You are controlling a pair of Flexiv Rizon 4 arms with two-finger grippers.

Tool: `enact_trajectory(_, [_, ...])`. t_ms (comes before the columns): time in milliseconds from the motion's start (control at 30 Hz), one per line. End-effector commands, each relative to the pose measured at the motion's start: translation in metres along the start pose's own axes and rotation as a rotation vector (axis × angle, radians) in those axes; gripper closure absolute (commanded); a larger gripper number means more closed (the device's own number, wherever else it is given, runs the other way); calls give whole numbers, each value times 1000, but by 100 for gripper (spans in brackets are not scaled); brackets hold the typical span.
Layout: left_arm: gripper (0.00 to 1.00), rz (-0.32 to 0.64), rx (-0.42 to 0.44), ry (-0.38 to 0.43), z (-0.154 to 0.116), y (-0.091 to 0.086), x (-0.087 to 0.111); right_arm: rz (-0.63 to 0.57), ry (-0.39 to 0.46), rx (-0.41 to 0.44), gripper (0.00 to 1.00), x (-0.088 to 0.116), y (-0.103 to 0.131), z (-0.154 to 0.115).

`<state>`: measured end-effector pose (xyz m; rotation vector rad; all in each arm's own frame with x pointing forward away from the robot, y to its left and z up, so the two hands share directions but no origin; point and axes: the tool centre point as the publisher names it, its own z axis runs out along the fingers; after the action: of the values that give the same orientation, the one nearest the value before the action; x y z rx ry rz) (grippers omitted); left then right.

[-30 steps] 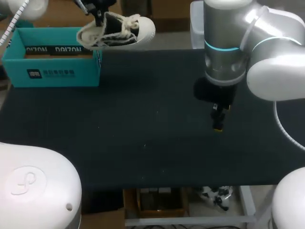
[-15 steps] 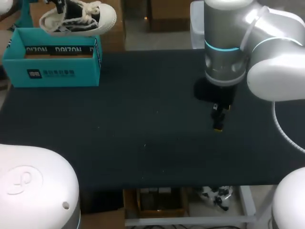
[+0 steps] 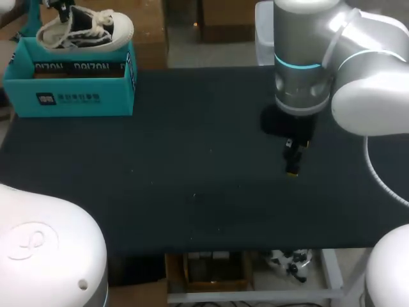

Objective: Open the shoe tongue, take the insole out of the shoe, put the insole back into the shoe, and pack the shoe into the shoebox

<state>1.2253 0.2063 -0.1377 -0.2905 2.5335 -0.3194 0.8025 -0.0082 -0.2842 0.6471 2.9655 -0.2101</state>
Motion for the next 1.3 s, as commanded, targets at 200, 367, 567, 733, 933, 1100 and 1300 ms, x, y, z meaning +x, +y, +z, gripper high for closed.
enact_trajectory(200, [100,43,-30,40,40,33,10,0,-1,-1,0,1,-1,0])
enact_trajectory(367, [100,43,-63,72,66,39,17,0,-1,-1,0,1,-1,0])
enact_trajectory(567, [100,45,-121,104,97,51,26,0,-1,-1,0,1,-1,0])
enact_trajectory(733, [100,28,-132,128,108,58,28,0,-1,-1,0,1,-1,0])
enact_trajectory(933, [100,0,-101,91,84,69,20,0,-1,-1,0,1,-1,0])
enact_trajectory(1100, [100,6,-93,88,73,74,23,0,-1,-1,0,1,-1,0])
enact_trajectory(1300, [100,31,-122,126,91,72,30,0,-1,-1,0,1,-1,0])
